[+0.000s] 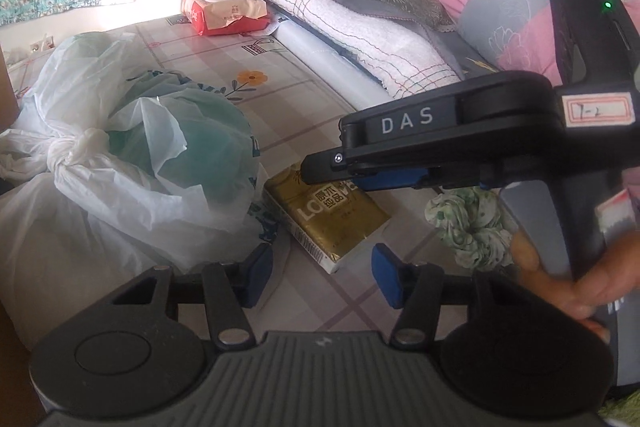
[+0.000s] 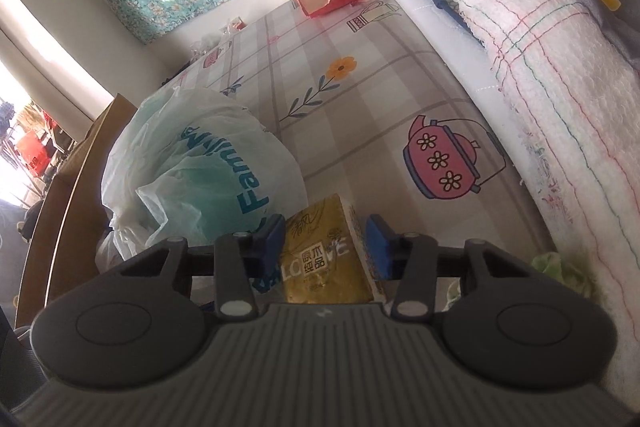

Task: Organize soft objects
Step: 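Reach the left gripper to the gold tissue pack and grasp it, then grasp the gold tissue pack with the left gripper while the right gripper grasps the green scrunchie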

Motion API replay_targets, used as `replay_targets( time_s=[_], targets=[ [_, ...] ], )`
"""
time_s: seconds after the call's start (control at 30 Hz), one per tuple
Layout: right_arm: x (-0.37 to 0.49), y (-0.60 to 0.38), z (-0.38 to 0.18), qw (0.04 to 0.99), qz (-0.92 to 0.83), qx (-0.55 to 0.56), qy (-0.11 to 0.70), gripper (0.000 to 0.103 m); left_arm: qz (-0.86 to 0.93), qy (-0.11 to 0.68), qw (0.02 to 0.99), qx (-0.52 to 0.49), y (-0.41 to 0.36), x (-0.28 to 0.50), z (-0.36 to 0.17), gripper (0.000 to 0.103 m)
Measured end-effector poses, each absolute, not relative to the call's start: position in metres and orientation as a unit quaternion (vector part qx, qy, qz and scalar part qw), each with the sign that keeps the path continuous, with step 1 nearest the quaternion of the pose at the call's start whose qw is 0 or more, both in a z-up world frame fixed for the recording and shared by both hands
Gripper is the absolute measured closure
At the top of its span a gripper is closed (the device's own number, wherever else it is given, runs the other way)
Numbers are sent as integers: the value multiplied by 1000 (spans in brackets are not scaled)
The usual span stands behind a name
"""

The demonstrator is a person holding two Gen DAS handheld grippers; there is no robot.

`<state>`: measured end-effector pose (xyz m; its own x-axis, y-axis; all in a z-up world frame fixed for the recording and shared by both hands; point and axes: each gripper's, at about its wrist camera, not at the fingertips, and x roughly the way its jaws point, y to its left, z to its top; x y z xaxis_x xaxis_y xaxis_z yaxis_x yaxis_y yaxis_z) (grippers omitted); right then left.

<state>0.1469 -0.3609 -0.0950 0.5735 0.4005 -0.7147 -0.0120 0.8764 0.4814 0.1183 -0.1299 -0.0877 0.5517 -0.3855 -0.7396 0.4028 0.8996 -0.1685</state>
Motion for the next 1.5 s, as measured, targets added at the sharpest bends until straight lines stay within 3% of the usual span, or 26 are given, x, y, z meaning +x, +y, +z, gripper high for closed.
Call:
replay_targets(
  time_s=[0.6, 0.8, 0.97, 1.2, 1.3, 1.43, 1.5],
  targets=[
    [115, -340, -105, 823, 173, 226, 491, 59, -227, 445, 866, -1, -109, 95, -92, 46],
    [87, -344, -91, 845, 169, 218, 459, 58, -221, 447, 867, -10, -99, 85, -91, 44],
    [64, -380, -64, 880, 121, 216, 405, 47, -219, 443, 869, -16, -98, 84, -88, 44],
    [61, -405, -85, 888, 25, 165, 428, 47, -215, 434, 875, -3, -101, 78, -86, 44],
    [63, -399, -99, 890, 10, 143, 433, 58, -210, 432, 877, 3, -101, 77, -86, 43],
    [69, -395, -107, 894, 3, 139, 426, 83, -201, 429, 881, 7, -100, 77, -85, 42],
    [74, -396, -105, 892, 22, 165, 421, 85, -197, 429, 881, 6, -99, 77, -84, 42]
  ],
)
